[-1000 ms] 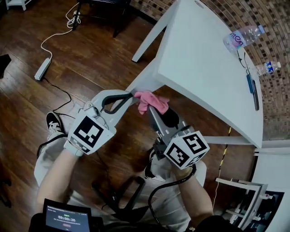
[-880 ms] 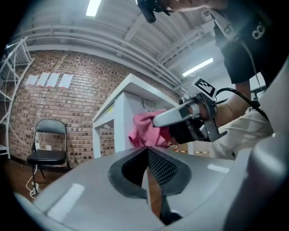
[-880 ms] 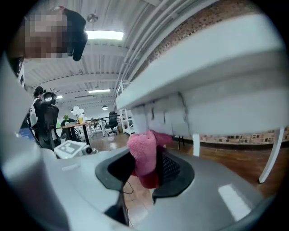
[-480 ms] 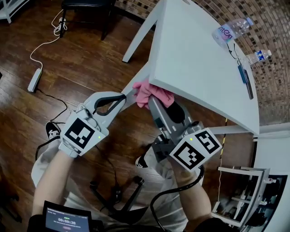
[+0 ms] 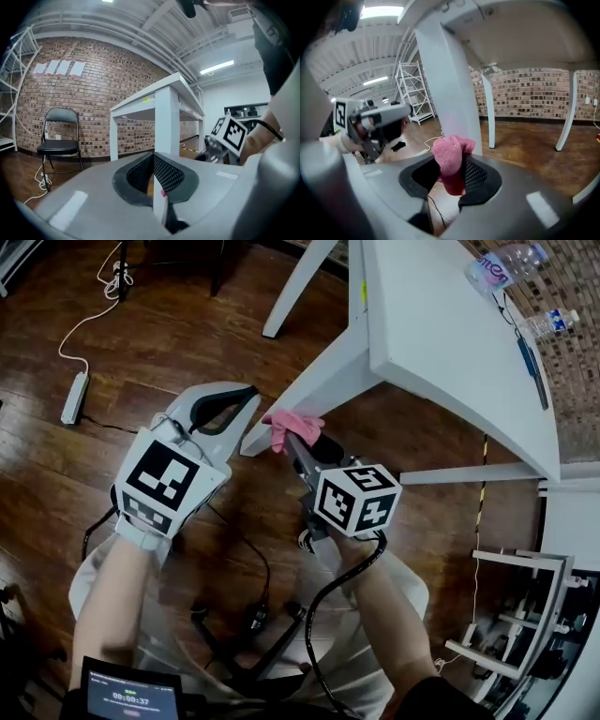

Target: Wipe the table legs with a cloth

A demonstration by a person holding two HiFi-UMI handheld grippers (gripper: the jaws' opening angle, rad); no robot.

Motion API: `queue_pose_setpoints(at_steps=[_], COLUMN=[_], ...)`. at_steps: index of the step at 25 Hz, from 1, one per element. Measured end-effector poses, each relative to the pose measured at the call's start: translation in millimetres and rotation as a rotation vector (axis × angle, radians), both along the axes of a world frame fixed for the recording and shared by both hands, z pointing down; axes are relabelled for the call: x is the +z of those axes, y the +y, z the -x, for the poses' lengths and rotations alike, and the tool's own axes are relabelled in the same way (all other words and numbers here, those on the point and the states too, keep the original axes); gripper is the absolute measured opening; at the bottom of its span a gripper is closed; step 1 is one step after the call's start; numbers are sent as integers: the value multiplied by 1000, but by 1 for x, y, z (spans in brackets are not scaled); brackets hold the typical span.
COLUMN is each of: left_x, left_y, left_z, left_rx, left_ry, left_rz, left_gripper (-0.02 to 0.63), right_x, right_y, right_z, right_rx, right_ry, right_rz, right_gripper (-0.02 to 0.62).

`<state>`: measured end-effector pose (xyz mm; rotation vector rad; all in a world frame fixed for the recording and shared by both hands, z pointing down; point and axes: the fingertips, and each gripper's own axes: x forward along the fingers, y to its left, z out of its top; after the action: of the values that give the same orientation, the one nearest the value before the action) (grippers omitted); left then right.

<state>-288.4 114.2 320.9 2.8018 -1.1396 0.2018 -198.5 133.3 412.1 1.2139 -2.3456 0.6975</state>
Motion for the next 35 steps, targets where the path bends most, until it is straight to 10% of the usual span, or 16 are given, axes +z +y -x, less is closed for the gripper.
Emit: queue_pose_setpoints(at_steps=[13,24,35], left_x=[18,70,102], left_y=[-31,-24,-6], left_z=[56,102,143], left_rx=[-113,-130,-110], left_ry=[23,-123,-206], left_rz=[173,305,375], left_gripper=[2,2,2], right_x=[208,376,456], right_y=[0,5,8], right_z=[7,-7,7], right_rx=[75,233,834], right_ry=[47,210,-101], right_rz=[326,461,562], right_gripper=[115,119,117])
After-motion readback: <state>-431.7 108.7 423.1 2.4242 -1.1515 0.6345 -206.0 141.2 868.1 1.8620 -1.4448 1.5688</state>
